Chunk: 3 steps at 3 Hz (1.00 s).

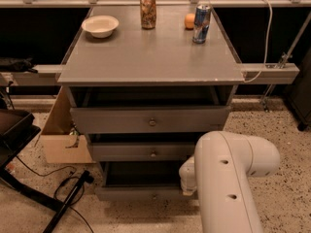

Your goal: Open bottom drawer

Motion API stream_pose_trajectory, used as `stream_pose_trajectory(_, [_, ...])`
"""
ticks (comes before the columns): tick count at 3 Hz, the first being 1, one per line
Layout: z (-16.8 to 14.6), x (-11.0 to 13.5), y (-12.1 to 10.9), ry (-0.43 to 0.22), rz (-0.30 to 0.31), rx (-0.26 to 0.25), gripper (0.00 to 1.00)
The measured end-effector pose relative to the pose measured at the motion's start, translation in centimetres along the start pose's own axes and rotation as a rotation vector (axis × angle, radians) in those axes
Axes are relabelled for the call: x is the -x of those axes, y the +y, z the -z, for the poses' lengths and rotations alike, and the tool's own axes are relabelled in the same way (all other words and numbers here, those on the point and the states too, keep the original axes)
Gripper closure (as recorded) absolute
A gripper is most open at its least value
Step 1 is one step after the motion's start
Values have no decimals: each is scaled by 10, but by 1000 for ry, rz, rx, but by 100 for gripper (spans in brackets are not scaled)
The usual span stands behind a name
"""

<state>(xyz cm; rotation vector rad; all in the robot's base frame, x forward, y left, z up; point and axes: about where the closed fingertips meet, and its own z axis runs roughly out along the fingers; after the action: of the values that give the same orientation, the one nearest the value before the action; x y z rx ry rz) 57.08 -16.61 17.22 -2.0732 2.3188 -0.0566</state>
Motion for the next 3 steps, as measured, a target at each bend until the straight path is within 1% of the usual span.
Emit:
stream_pose_trajectory(1, [6,-5,13,5,1,32,100])
stream_pose_trajectory(2, [6,-5,14,6,-1,36,100])
stream_pose_trajectory(3, [6,-5,14,6,-1,36,74])
